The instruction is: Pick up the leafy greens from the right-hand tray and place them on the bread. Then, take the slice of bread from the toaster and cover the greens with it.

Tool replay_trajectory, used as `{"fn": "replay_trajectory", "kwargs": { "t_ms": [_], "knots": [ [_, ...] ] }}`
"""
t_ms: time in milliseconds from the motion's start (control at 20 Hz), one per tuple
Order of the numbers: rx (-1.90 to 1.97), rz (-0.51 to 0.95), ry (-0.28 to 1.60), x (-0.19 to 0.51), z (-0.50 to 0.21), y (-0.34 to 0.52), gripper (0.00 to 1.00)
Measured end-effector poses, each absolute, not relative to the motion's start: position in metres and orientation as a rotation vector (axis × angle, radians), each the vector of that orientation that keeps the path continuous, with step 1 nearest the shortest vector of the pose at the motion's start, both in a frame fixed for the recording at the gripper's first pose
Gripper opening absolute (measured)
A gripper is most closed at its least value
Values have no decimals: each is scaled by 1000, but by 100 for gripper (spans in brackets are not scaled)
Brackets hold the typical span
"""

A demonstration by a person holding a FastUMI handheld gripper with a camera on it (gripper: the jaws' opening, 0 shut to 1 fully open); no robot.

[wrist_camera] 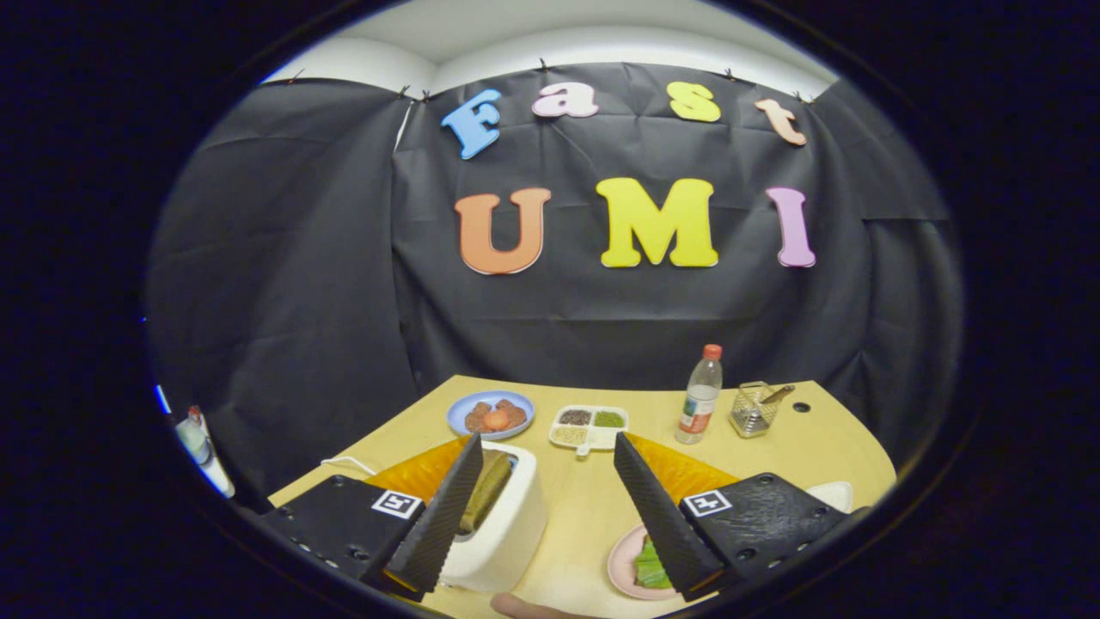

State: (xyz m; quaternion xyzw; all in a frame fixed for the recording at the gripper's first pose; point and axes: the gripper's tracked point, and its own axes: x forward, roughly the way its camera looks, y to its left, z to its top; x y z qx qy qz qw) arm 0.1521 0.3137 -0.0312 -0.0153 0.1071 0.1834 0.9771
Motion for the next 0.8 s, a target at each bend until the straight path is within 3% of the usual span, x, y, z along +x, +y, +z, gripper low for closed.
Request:
{"fn": "replay_trajectory", "kwargs": {
  "t_ms": [450,650,800],
  "knots": [
    [-46,299,362,191,-95,373,94],
    [-33,237,455,194,-121,377,77],
    [-39,219,424,196,-111,379,59]
  ]
}}
